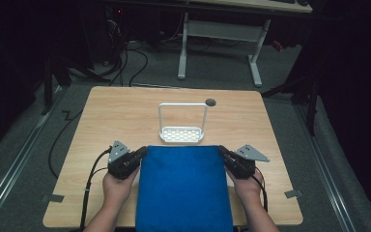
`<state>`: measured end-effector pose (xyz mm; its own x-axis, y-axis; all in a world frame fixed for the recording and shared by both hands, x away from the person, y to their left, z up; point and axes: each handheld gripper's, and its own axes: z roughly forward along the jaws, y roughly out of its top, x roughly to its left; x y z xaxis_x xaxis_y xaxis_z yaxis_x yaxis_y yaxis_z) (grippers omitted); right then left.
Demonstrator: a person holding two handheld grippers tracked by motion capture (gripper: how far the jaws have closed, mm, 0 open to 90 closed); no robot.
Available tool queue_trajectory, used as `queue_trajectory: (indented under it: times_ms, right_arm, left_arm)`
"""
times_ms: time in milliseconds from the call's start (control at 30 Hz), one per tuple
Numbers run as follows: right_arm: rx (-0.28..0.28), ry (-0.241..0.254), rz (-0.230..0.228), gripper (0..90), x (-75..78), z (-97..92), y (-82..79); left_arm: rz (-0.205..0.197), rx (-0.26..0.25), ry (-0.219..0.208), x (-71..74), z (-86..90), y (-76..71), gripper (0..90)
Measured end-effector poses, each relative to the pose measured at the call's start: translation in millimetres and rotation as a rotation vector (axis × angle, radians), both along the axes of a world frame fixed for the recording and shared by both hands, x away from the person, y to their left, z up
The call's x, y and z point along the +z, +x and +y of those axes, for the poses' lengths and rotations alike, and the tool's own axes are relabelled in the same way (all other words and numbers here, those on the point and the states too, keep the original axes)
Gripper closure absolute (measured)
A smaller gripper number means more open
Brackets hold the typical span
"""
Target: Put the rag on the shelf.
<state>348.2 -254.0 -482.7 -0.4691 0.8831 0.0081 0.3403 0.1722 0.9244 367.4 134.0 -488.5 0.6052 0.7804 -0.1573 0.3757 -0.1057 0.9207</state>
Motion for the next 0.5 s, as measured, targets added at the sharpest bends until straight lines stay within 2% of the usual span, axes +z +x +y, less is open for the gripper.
queue_trajectory:
  times_ms: [133, 200, 500]
  right_arm:
    - [-0.001, 0.012, -0.034, 88.2, 5.7, 0.2, -3.7]
    - [0.004, 0.026, -0.034, 88.2, 8.2, 0.2, -4.3]
    - [-0.005, 0.043, -0.127, 88.2, 29.9, 3.8, -11.9]
  left_arm:
    - [-0.041, 0.007, -0.022, 8.8, 2.5, -5.0, 87.4]
    - [-0.056, 0.008, -0.031, 13.8, 3.1, -7.2, 87.5]
    - [-0.105, -0.001, -0.033, 33.9, 0.7, -12.5, 87.6]
